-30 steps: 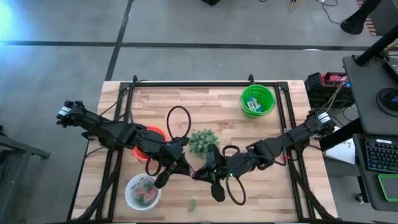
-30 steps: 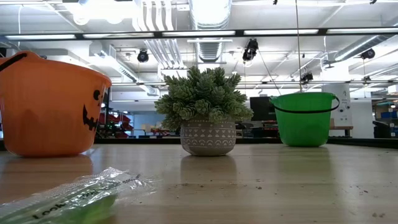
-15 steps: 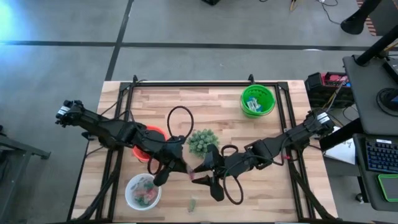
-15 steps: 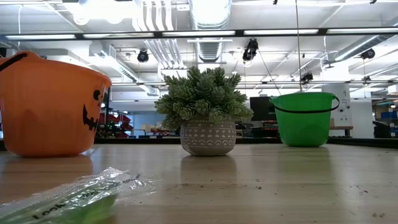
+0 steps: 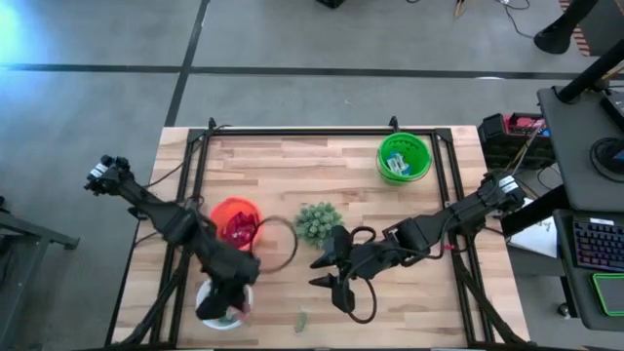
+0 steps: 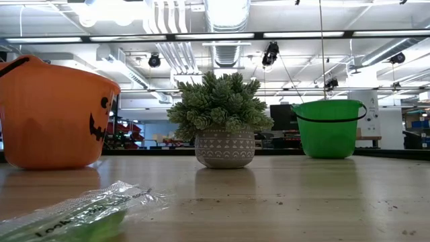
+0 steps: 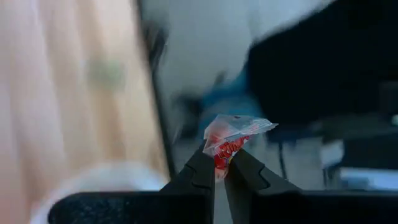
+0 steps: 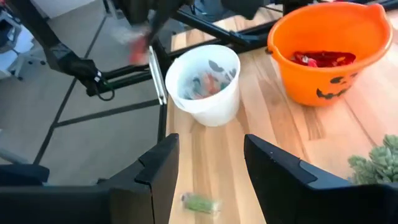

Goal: Sort candy
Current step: Put the orange gummy into the white bucket, then put the green gummy into the white bucket

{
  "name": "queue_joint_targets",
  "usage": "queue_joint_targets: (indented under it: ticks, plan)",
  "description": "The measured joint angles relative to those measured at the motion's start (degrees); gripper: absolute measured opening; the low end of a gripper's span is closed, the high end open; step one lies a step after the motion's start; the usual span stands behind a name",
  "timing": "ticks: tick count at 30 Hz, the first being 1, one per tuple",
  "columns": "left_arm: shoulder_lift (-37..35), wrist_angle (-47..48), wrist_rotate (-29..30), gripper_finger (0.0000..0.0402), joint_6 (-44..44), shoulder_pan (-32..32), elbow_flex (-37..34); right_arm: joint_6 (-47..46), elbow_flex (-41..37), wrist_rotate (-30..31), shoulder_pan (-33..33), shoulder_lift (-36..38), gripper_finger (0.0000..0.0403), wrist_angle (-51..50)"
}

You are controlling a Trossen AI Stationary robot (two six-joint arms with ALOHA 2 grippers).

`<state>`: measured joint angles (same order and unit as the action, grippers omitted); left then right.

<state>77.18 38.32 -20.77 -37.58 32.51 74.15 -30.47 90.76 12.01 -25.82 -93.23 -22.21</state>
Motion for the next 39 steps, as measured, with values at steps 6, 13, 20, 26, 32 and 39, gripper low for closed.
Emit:
queue_joint_targets:
  ticks: [6,13,20,26,32,39]
  plan:
    - [0.32,19.66,2.03,0.0,-5.48,7.04,-0.06,-2.95,0.0,-0.04,0.0,0.0,0.0174,-0.27]
    - [0.46,19.7,3.74,0.0,-7.81,7.87,-0.24,-2.96,0.0,-0.02,0.0,0.0,0.0172,-0.26]
    - [0.55,19.75,5.68,0.0025,-9.8,7.91,-0.33,-2.96,0.0,0.02,0.0,0.0,0.0181,-0.27]
    - [0.55,19.75,5.68,0.0078,-11.43,7.91,-0.24,-3.18,0.0,0.03,0.0,-0.35,0.0187,-0.27]
    - [0.55,20.19,5.68,0.0116,-11.08,7.91,-0.17,-10.31,0.0,0.05,0.0,-2.21,0.0187,-1.19]
    - [-0.35,21.67,8.7,0.0117,-8.98,7.96,-0.15,-22.93,0.0,0.14,-0.04,-6.79,0.0187,-1.56]
